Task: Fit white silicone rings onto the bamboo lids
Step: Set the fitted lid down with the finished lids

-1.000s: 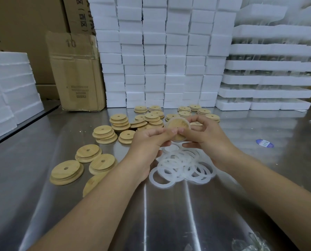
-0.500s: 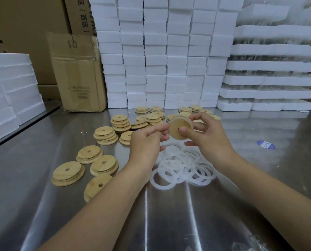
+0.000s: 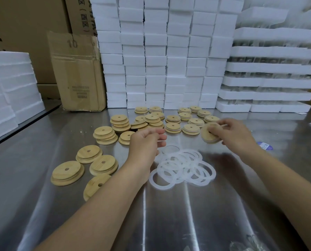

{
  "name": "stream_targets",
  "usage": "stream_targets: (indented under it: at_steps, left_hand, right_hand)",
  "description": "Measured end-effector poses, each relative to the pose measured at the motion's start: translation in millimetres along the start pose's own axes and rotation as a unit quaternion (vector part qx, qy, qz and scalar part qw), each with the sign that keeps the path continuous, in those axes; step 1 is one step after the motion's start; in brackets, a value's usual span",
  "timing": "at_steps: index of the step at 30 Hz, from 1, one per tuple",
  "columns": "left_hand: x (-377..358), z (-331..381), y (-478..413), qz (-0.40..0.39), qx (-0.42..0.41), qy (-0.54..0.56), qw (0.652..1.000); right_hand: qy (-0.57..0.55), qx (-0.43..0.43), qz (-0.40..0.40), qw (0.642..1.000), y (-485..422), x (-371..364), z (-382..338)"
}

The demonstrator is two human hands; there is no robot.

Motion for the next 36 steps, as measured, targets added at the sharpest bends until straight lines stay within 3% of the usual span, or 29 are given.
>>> stream_targets:
  at_steps: [4, 7, 10, 14, 19, 22, 24, 27, 29, 33, 36]
  left_hand:
    - [-1.3, 0.6, 1.9, 0.002, -0.004, -0.017, 1.0]
    - [-1.9, 0.7, 2.5, 0.007, -0.005, -0.034, 0.999]
    - [-2.5, 1.5, 2.7, 0.007, -0.011, -0.042, 0.999]
    - [-2.3, 1.2, 1.5, 0.006, -0.025, -0.051, 0.998]
    - [-3.6, 2.4, -2.7, 0.011, -0.06, -0.089, 0.994]
    - [-1.0, 7.6, -5.6, 0.03, -0.117, -0.138, 0.983]
    - [5.3, 13.3, -7.3, 0.06, -0.183, -0.234, 0.953]
    - [13.6, 21.0, -10.9, 0.091, -0.253, -0.477, 0.837]
    - [19.5, 11.8, -17.2, 0.069, -0.226, -0.584, 0.777]
    - [27.2, -8.6, -24.6, 0.003, -0.133, -0.659, 0.741]
    - [31.5, 0.5, -23.1, 0.04, -0.148, -0.646, 0.748]
  right_hand:
    - [0.183, -0.02, -0.048, 0.982, -6.1, 3.9, 24.9]
    - [0.252, -0.046, -0.037, 0.966, -11.2, 12.7, 34.3]
    - [0.271, -0.038, 0.003, 0.962, -13.1, 22.1, 33.9]
    - [0.258, -0.012, -0.002, 0.966, -13.0, 18.3, 28.3]
    - [0.253, 0.025, -0.158, 0.954, -0.2, -13.8, 26.7]
    - [0.238, 0.026, -0.159, 0.958, -4.5, -15.3, 33.3]
    - [0.23, 0.028, -0.15, 0.961, -8.4, -13.2, 36.8]
    - [0.239, 0.033, -0.15, 0.959, -11.5, -13.9, 36.4]
    - [0.233, 0.036, -0.152, 0.96, -9.8, -17.4, 36.5]
    - [0.22, 0.063, -0.158, 0.961, -3.2, -26.5, 29.0]
    - [0.196, 0.079, -0.175, 0.962, 5.9, -37.0, 20.2]
Point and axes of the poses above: each hand's wrist, its own y-axis away from the middle knuckle, its own x-axis out of the back of the hand, z = x × y, the point moved 7 cm from there along -y, towards the middle knuckle, and after that the axes turned 14 degrees about -y, right-handed, at the moved point
